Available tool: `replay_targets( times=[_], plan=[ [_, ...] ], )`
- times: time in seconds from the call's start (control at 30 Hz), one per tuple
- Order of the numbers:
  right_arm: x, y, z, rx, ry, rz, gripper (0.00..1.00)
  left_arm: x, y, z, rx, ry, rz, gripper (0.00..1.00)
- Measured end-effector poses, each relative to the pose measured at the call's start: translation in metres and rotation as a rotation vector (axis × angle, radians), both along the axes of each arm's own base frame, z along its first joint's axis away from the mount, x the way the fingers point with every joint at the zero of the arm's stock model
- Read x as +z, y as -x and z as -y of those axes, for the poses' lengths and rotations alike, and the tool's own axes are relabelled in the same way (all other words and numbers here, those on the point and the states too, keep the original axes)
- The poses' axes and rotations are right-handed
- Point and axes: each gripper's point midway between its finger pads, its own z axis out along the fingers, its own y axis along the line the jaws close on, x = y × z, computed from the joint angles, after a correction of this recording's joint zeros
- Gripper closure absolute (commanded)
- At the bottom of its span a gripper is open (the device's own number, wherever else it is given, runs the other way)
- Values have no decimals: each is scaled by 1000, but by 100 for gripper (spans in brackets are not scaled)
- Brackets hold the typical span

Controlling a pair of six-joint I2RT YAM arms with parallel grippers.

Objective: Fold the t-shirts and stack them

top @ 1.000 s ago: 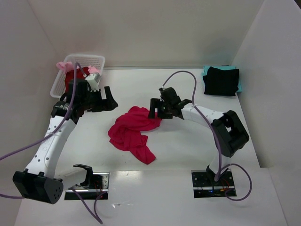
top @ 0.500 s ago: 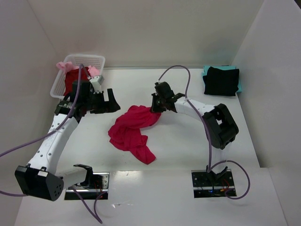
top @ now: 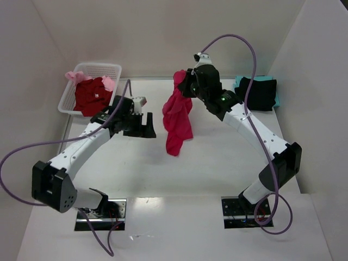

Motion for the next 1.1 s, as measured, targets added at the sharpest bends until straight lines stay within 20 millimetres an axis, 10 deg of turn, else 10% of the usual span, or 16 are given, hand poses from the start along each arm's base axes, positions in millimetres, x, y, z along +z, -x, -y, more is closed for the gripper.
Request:
replay_targets(
  times=[0.3, 0.53, 0.67, 0.9, 1.1],
  plan=[
    [-67, 20, 16, -15, 92, -136, 100, -63, -6, 51, -101, -42, -99, 5],
    [-49, 32, 35, -70, 73, -103, 100, -68, -36, 89, -160, 5, -23, 7],
    [-38, 26, 70, -208, 51, -81, 100, -72, -58, 118, -210, -11, 10, 8],
    [-61, 22, 197, -555, 15, -131, 98, -78, -70, 137, -232, -63, 61, 9],
    [-96, 36, 200, -551, 8, -208, 97, -94, -91, 149, -241, -127, 101, 11]
  ],
)
